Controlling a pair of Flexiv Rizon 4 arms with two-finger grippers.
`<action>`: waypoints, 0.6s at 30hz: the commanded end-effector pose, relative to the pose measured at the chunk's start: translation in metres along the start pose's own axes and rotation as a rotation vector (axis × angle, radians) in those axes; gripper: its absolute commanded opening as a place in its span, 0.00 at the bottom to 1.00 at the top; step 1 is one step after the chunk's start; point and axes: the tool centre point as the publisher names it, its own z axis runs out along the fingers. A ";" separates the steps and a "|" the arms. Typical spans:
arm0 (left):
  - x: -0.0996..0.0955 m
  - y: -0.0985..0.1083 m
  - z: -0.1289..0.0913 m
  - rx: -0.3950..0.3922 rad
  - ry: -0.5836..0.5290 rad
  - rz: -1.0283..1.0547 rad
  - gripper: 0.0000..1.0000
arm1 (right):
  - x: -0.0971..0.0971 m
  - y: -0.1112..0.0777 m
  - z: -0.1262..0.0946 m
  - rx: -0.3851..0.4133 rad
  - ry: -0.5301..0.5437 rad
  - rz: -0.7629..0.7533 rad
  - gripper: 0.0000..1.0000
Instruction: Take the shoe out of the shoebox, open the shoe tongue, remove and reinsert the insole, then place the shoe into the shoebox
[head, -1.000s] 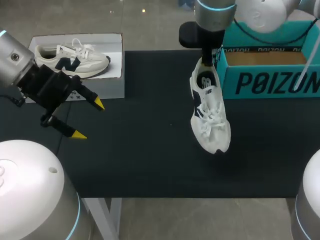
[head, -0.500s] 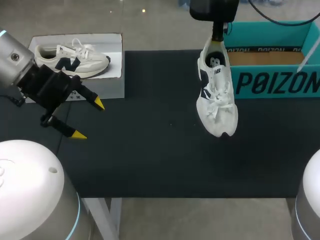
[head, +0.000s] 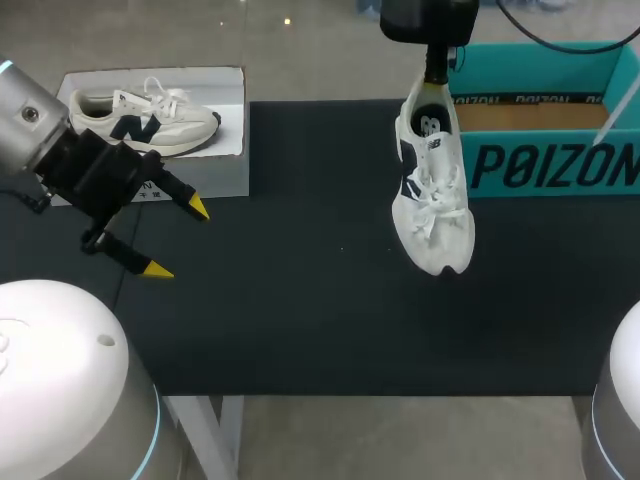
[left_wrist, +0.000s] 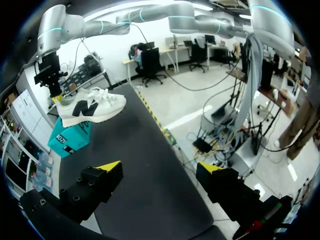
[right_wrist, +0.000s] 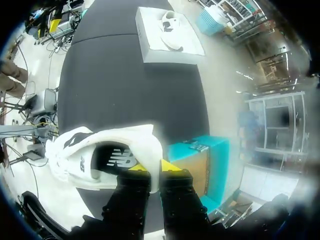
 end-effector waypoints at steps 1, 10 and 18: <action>0.000 0.000 0.000 -0.003 0.002 0.000 1.00 | 0.000 0.000 -0.001 0.000 0.000 0.000 0.00; 0.000 0.000 0.000 -0.003 0.002 0.000 1.00 | -0.030 -0.043 0.000 -0.036 -0.018 0.321 0.00; 0.000 0.000 0.000 -0.003 0.002 0.000 1.00 | -0.033 -0.092 -0.012 -0.038 -0.053 0.598 0.00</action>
